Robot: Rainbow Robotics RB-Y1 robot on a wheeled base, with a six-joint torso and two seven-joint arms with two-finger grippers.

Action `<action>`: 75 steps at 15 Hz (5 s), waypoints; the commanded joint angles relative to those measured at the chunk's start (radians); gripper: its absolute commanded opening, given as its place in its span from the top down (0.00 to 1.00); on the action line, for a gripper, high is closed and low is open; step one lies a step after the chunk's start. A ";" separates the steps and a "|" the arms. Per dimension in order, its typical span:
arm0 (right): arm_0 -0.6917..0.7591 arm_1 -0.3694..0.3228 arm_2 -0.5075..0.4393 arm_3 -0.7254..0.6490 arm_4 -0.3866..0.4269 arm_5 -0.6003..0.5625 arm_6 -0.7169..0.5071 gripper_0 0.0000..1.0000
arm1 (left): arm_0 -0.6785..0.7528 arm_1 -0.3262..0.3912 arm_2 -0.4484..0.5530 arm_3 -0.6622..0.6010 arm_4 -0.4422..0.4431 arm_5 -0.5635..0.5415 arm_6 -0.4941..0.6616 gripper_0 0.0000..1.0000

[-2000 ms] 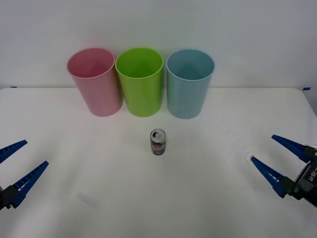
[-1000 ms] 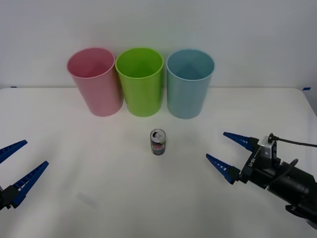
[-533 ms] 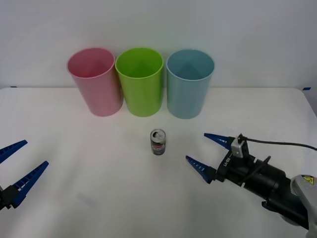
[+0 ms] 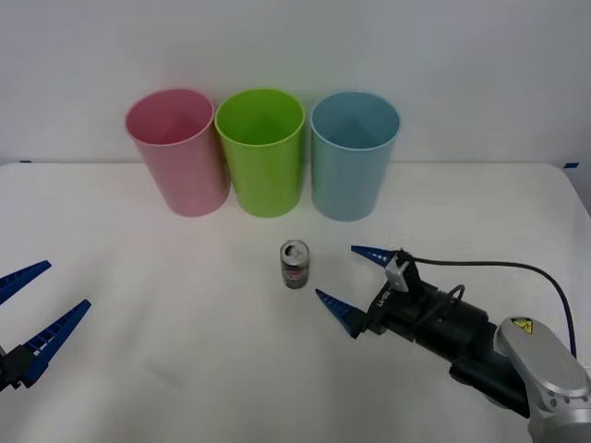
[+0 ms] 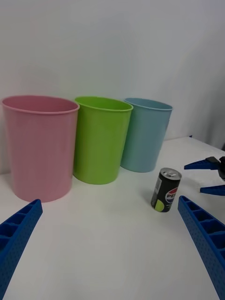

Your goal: Grasp the object on the table and drop it into the matching bin: aluminum can to the light blue bin, PET bottle to the pink bin.

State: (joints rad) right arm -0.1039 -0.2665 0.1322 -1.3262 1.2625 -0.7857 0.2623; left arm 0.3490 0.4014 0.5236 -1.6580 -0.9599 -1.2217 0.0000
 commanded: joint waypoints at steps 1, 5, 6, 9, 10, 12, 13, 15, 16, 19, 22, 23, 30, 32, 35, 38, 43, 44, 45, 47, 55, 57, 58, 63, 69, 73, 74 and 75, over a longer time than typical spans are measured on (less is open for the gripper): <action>-0.046 0.038 0.001 0.059 0.032 0.010 0.017 0.00 | 0.000 0.000 0.000 0.000 0.000 0.000 0.000 0.00; -0.088 0.056 0.058 0.111 0.038 0.083 0.038 0.00 | 0.000 0.000 0.000 0.000 0.000 0.000 0.000 0.00; -0.099 0.062 0.058 0.130 0.038 0.083 0.044 0.00 | 0.000 0.000 0.000 0.000 0.000 0.000 0.000 0.00; -0.155 0.085 0.060 0.211 0.048 0.088 0.060 0.00 | 0.000 0.000 0.000 0.000 0.000 0.000 0.000 0.00; -0.168 0.096 0.060 0.228 0.058 0.095 0.063 0.00 | 0.000 0.000 0.000 0.000 0.000 0.000 0.000 0.00; -0.191 0.112 0.058 0.255 0.068 0.108 0.068 0.00 | 0.000 0.000 0.000 0.000 0.000 0.000 0.000 0.00; -0.204 0.121 0.058 0.274 0.069 0.111 0.069 0.00 | 0.000 0.000 0.000 0.000 0.000 0.000 0.000 0.00; -0.237 0.141 0.055 0.318 0.074 0.120 0.077 0.00 | 0.000 0.000 0.000 0.000 0.000 0.000 0.000 0.00; -0.241 0.147 0.055 0.320 0.075 0.128 0.078 0.00 | 0.000 0.000 0.000 0.000 0.000 0.000 0.000 0.00; -0.247 0.165 0.056 0.320 0.095 0.146 0.080 0.00 | 0.000 0.000 0.000 0.000 0.000 0.000 0.000 0.00; -0.247 0.171 0.060 0.320 0.097 0.160 0.080 0.00 | 0.000 0.000 0.000 0.000 0.000 0.000 0.000 0.00; -0.247 0.173 0.063 0.320 0.097 0.163 0.080 0.00 | 0.000 0.000 0.000 0.000 0.000 0.000 0.000 0.00; -0.247 0.171 0.070 0.320 0.097 0.168 0.083 1.00 | 0.000 0.000 0.000 0.000 0.000 0.000 0.000 0.00; -0.247 0.171 0.072 0.320 0.095 0.169 0.083 1.00 | 0.000 0.000 0.000 0.000 0.000 0.000 0.000 0.00; -0.247 0.171 0.072 0.320 0.095 0.169 0.083 1.00 | 0.000 0.000 0.000 0.000 0.000 0.000 0.000 0.00; -0.247 0.171 0.064 0.315 0.095 0.163 0.083 1.00 | 0.000 0.000 0.000 0.000 0.000 0.000 0.000 0.00; -0.231 0.153 0.035 0.266 0.084 0.125 0.066 1.00 | 0.000 0.000 0.000 0.000 0.000 0.000 0.000 0.00; -0.217 0.139 0.035 0.236 0.077 0.123 0.058 1.00 | 0.000 0.000 0.000 0.000 0.000 0.000 0.000 0.00; -0.201 0.127 0.035 0.206 0.069 0.123 0.051 1.00 | 0.000 0.000 0.000 0.000 0.000 0.000 0.000 0.00; -0.152 0.093 0.037 0.104 0.058 0.123 -0.012 1.00 | 0.000 0.000 0.000 0.000 0.000 0.000 0.000 0.00; 0.044 -0.034 0.018 -0.314 0.003 0.174 -0.273 1.00 | 0.000 0.000 0.000 0.000 0.000 0.000 0.000 0.00; 0.069 -0.051 -0.002 -0.398 0.003 0.187 -0.344 1.00 | 0.000 0.000 0.000 0.000 0.000 0.000 0.000 0.00; 0.084 -0.056 -0.016 -0.446 0.005 0.201 -0.377 1.00 | 0.000 0.000 0.000 0.000 0.000 0.000 0.000 0.00; 0.118 -0.073 -0.072 -0.600 0.025 0.247 -0.505 1.00 | 0.000 0.000 0.000 0.000 0.000 0.000 0.000 0.00; 0.038 -0.071 -0.151 -0.607 0.120 0.256 -0.672 1.00 | 0.000 0.000 0.000 0.000 0.000 0.000 0.000 0.00; -0.096 -0.066 -0.174 -0.482 0.147 0.256 -0.676 1.00 | 0.000 0.000 0.000 0.000 0.000 0.000 0.000 0.00; -0.137 -0.060 -0.177 -0.438 0.155 0.256 -0.676 1.00 | 0.000 0.000 0.000 0.000 0.000 0.000 0.000 0.00; -0.178 -0.046 -0.184 -0.392 0.178 0.256 -0.675 1.00 | 0.000 0.000 0.000 0.000 0.000 0.000 0.000 0.00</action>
State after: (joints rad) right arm -0.2522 -0.3224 -0.0469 -1.7529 1.4243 -0.5292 -0.4137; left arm 0.3490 0.4014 0.5236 -1.6581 -0.9599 -1.2217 0.0000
